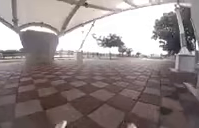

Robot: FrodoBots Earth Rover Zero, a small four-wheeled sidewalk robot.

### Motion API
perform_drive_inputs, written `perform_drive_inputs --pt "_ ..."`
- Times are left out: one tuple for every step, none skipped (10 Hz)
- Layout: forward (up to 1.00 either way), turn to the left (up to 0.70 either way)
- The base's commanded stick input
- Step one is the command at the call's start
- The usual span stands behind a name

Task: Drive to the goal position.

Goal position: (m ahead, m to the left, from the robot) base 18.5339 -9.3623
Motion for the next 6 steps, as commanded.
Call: perform_drive_inputs --pt "0.00 -0.70" --pt "0.00 -0.70" --pt "0.00 -0.70" --pt "0.00 -0.70" --pt "0.00 -0.70" --pt "0.00 -0.21"
